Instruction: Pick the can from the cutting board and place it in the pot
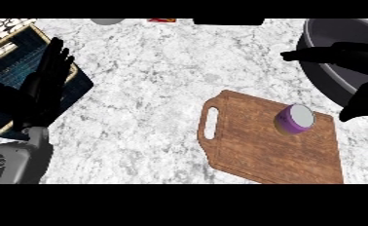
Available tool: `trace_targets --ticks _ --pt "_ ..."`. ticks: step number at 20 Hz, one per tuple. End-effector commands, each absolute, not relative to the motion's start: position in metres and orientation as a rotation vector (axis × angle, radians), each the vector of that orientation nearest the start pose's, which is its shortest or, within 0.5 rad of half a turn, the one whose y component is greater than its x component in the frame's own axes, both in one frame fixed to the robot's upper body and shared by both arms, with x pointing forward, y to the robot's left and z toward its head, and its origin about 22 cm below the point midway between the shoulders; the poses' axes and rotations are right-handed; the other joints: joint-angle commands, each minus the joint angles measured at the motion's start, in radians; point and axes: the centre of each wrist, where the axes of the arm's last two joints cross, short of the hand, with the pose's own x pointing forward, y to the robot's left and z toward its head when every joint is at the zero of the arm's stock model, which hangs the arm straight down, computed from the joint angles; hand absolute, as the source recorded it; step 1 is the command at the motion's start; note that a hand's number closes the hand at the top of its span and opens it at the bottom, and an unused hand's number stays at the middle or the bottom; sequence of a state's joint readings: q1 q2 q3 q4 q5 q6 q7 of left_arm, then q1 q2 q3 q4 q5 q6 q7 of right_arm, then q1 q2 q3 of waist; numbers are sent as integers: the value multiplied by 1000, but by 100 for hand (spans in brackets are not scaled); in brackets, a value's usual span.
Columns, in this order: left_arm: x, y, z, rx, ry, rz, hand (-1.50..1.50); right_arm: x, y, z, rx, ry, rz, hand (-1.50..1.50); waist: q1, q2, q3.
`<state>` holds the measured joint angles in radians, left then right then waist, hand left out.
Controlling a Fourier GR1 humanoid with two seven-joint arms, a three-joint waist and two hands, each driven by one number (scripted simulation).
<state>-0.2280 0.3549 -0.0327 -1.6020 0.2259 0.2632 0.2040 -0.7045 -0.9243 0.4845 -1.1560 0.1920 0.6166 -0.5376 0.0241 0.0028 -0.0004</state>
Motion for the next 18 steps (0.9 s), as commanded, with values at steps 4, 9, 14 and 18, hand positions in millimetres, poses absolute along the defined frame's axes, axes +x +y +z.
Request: trace_targets --ticks 4,9,14,18 --pt "297 282 93 185 -1619 56 0 366 -300 149 88 -1285 1781 -150 -16 0 0" --pt "286 286 66 181 -1602 62 0 361 -309 138 96 -1277 1770 -150 -18 -1 0" --pt "290 283 84 195 -1596 52 0 353 -317 127 15 -1190 1826 -150 -18 -1 1" --pt "290 286 86 180 -1606 56 0 361 -300 122 -65 -1190 1828 -150 -16 -1 0"
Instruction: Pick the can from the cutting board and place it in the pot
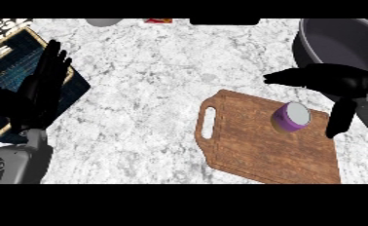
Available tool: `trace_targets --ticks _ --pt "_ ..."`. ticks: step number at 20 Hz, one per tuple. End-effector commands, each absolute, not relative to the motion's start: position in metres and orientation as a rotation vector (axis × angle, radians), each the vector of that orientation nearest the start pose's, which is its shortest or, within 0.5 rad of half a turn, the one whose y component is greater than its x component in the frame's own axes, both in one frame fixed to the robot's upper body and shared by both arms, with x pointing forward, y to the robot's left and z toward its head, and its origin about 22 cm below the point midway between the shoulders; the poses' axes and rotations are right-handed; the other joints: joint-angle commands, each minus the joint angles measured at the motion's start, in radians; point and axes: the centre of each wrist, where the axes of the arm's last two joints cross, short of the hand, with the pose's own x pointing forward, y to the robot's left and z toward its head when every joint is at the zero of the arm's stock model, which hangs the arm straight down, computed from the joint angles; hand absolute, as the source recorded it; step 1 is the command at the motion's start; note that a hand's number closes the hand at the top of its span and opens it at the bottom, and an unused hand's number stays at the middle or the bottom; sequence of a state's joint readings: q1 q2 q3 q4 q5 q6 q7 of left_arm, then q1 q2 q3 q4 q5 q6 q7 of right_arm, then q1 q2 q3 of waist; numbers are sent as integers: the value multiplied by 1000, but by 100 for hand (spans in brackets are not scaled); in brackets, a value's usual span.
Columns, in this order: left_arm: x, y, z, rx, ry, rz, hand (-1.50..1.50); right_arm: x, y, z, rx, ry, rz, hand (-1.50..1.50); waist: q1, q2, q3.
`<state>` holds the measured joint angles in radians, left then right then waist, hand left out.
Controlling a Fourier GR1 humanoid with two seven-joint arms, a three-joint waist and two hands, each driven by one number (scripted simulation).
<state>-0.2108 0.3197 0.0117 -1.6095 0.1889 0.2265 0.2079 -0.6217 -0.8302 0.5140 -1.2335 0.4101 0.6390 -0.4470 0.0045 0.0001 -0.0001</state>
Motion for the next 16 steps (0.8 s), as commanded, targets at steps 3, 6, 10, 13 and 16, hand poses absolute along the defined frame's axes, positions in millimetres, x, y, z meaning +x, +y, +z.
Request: trace_targets --ticks 3,6,10,13,16 --pt "272 277 97 190 -1607 69 0 349 -292 92 -45 -1196 1832 -150 10 0 1" --pt "294 269 77 192 -1602 62 0 355 -302 101 -17 -1201 1834 -150 0 2 0" --pt "290 273 88 197 -1603 77 0 348 -296 78 -68 -1203 1846 -150 1 1 0" --pt "285 276 82 197 -1614 66 0 354 -281 78 -90 -1177 1847 -150 0 0 0" --pt "281 287 65 192 -1622 77 0 370 -292 76 -91 -1146 1834 -150 7 2 0"
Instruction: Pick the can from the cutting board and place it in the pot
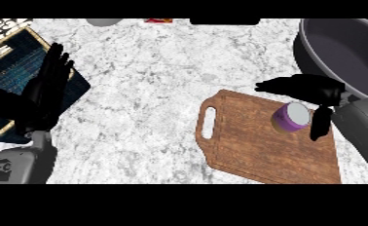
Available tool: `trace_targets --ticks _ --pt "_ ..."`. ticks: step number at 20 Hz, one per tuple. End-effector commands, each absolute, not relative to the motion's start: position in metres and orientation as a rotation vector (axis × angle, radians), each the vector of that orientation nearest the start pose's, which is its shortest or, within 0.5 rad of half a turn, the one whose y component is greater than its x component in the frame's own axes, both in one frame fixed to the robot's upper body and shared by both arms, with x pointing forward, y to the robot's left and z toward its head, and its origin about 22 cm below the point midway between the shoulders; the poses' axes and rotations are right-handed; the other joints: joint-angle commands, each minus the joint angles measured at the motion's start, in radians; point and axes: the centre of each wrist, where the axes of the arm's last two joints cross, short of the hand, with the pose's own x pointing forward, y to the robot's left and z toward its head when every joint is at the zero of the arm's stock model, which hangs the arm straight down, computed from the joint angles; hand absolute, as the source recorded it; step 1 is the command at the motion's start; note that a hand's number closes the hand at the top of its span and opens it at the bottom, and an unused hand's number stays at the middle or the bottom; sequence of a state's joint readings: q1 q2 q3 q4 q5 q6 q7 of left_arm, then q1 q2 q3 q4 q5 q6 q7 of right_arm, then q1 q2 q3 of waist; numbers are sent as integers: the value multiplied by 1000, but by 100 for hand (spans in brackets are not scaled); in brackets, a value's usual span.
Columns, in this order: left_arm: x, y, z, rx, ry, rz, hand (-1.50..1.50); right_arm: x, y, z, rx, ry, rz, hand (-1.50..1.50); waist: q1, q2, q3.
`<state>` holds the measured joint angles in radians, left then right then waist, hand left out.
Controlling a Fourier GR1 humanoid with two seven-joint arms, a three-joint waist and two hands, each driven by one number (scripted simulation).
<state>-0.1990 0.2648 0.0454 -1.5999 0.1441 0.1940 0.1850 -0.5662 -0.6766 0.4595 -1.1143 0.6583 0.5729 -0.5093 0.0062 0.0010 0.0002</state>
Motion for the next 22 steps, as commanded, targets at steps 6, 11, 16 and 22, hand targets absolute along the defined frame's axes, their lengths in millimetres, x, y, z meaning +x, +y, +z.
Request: trace_targets --ticks 6,11,16,22 --pt "286 284 83 196 -1595 60 0 353 -283 61 -28 -1219 1981 150 4 1 0" --pt "283 270 87 191 -1610 61 0 347 -297 53 -16 -1256 1969 150 -3 -1 0" --pt "285 290 105 181 -1611 68 0 352 -300 55 -27 -1257 2004 150 -2 -1 0" --pt "273 294 80 253 -1582 110 0 269 -273 3 -136 -1295 1793 150 -66 -18 -2"
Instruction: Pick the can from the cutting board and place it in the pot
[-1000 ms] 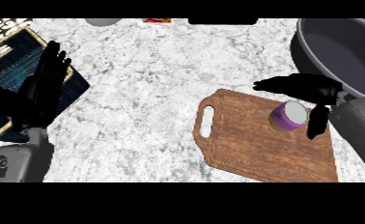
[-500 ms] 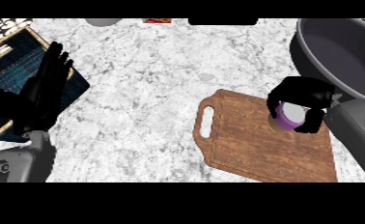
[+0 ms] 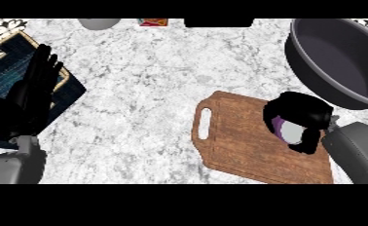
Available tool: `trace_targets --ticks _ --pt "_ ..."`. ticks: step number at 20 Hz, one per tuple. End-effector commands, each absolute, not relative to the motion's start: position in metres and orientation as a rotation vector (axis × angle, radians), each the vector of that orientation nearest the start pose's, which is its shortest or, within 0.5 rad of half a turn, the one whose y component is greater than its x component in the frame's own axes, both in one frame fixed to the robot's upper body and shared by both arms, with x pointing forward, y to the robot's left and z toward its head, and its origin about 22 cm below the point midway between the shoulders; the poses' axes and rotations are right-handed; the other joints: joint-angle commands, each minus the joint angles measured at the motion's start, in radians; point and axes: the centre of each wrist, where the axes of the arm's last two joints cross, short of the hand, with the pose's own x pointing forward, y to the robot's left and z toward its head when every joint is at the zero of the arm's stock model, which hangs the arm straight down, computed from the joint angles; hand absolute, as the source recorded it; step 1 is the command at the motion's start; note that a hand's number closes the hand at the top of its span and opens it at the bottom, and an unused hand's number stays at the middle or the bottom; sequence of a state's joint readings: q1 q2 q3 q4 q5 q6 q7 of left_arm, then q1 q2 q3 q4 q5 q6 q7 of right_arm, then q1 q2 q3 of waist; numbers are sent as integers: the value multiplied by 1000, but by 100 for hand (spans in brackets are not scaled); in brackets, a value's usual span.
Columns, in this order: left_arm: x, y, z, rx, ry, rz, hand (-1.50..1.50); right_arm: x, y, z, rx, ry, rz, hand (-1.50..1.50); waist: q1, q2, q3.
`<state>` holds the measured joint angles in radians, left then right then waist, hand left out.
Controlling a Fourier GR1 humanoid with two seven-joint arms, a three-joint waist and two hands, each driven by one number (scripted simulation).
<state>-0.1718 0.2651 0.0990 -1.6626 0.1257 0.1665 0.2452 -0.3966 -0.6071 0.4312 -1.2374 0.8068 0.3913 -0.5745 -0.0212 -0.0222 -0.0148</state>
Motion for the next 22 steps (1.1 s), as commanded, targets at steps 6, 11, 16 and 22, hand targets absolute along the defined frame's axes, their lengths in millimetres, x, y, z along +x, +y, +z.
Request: trace_targets --ticks 6,11,16,22 --pt "275 304 71 235 -1578 112 0 213 -264 31 -263 -1374 1650 150 -32 13 13" --pt "271 306 88 254 -1601 123 0 182 -265 65 -339 -1603 1322 150 -43 8 14" --pt "266 293 78 234 -1589 92 0 183 -286 121 -482 -1821 1002 150 -25 13 14" --pt "280 283 78 219 -1593 80 0 173 -309 171 -671 -1893 740 150 -2 20 14"
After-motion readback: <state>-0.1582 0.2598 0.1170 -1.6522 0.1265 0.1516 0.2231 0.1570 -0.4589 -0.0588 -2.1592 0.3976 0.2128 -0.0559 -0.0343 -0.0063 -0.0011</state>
